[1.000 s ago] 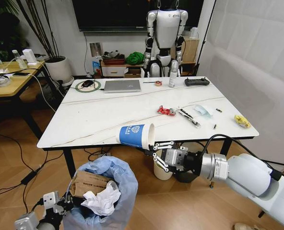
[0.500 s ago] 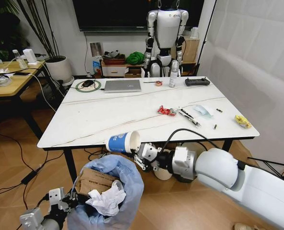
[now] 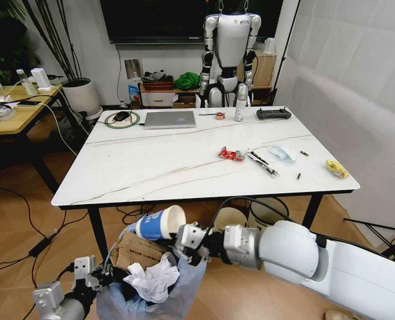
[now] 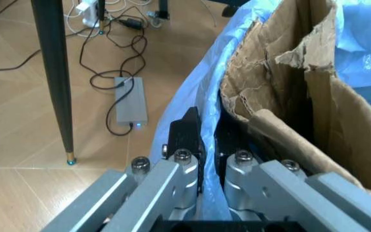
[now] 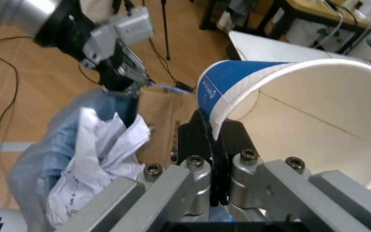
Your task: Pick up the trash bin and place the trash from the table into it.
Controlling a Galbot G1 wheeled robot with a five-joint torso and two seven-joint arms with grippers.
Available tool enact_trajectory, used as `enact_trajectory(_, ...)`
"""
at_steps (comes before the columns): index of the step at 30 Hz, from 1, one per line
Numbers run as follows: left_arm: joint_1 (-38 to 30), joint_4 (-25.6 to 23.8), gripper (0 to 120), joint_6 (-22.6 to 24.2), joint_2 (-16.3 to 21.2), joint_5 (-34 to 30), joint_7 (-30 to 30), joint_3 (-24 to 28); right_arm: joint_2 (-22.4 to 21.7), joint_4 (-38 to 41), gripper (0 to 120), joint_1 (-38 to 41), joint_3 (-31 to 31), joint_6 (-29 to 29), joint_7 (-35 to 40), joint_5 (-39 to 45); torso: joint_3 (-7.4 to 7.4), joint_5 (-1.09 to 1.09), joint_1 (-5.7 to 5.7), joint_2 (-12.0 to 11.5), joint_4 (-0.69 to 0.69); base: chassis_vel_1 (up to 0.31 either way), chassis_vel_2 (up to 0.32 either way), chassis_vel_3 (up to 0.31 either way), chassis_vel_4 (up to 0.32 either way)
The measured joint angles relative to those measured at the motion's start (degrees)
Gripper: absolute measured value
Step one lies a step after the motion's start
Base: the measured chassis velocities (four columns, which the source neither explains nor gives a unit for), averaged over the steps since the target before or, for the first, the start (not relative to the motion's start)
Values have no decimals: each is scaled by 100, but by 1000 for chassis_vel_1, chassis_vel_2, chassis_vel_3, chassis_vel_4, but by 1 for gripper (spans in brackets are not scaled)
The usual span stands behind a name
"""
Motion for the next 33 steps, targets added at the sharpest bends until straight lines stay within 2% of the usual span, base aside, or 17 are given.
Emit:
enact_trajectory(11, -51, -74, 0, 91, 227, -259, -104, -126, 388, -317, 0, 184, -658, -183, 36, -44, 0, 0, 0, 0, -1, 0, 0, 0, 0)
enact_trajectory(33, 76, -419, 0, 150, 50, -277, -180, -172, 943, -1132, 0, 2, -1161, -454, 57, -496, 0, 2, -1, 0, -1, 0, 0, 0, 0)
